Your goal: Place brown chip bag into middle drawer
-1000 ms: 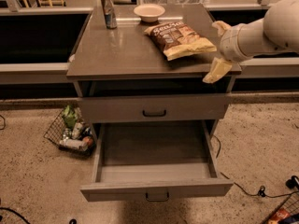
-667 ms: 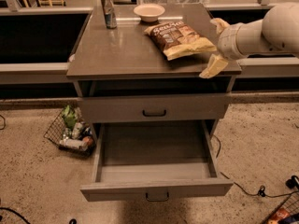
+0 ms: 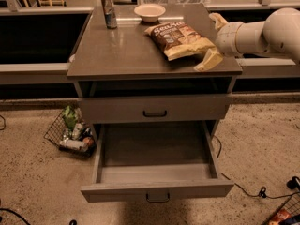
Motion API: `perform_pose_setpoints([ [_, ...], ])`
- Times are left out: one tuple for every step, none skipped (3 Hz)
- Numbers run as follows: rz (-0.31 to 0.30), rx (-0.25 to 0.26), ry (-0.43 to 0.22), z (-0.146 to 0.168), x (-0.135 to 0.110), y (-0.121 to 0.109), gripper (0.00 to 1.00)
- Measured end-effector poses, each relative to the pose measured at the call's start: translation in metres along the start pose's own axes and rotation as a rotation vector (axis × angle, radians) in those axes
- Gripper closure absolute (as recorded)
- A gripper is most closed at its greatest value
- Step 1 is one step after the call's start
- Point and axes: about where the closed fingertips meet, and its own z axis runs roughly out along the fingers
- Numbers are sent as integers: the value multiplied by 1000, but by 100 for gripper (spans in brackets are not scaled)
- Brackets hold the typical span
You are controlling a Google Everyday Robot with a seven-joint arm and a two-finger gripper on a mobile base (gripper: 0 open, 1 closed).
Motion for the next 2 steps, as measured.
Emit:
perform_pose_setpoints([
  [16,21,-6,13,0,-4,0],
  [45,36,-3,24,6,-5,0],
])
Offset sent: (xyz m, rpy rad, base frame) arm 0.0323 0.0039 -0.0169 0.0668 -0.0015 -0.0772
